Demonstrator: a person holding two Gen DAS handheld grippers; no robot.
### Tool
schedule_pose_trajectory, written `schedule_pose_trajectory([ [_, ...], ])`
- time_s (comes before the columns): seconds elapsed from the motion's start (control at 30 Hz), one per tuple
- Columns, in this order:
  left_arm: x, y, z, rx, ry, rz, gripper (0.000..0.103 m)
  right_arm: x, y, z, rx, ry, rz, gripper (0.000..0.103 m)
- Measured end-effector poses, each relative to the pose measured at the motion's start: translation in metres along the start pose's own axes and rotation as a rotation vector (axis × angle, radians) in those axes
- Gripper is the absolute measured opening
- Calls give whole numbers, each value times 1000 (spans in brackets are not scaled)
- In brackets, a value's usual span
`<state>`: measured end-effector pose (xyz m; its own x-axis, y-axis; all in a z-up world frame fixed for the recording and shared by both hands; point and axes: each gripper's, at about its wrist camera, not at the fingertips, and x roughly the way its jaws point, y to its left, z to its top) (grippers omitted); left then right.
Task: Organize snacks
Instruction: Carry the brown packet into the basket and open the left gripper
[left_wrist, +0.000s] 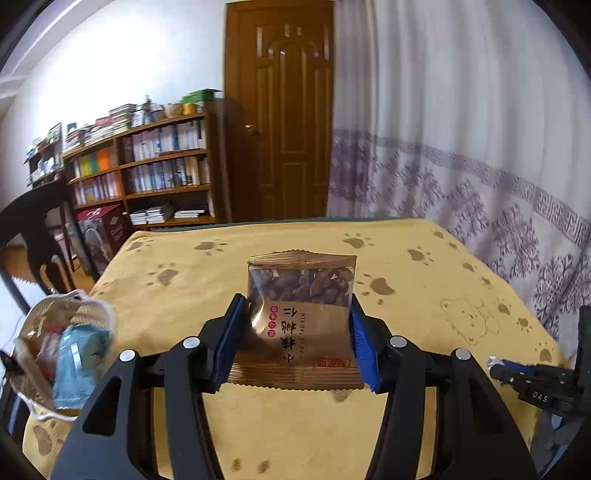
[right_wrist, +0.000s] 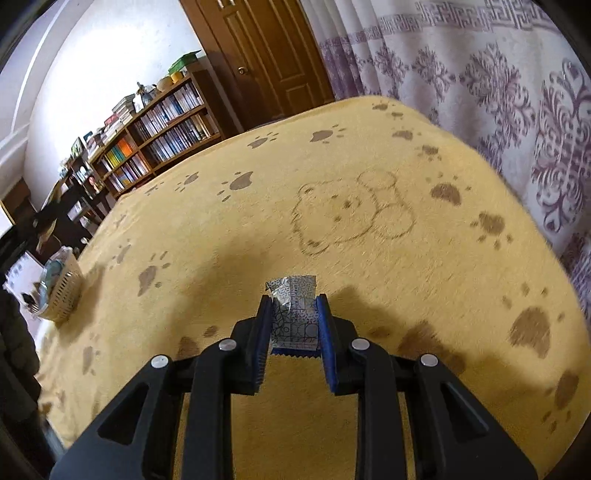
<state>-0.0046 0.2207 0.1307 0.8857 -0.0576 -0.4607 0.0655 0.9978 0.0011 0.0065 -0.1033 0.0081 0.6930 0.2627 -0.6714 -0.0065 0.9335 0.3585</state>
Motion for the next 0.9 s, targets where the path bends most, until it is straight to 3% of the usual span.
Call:
schedule_pose_trajectory([
  [0.47,-45,124,-10,-131,-37,209,56,-16,72,-16,-78,0,105,24],
  [0.8,-47,198,-14,-239,-23,309,56,-22,115,-24,-113,2,168,24],
  [0.9,-48,217,-13,-286,-25,326,67,-18,123,-26,-118,17,183,24],
])
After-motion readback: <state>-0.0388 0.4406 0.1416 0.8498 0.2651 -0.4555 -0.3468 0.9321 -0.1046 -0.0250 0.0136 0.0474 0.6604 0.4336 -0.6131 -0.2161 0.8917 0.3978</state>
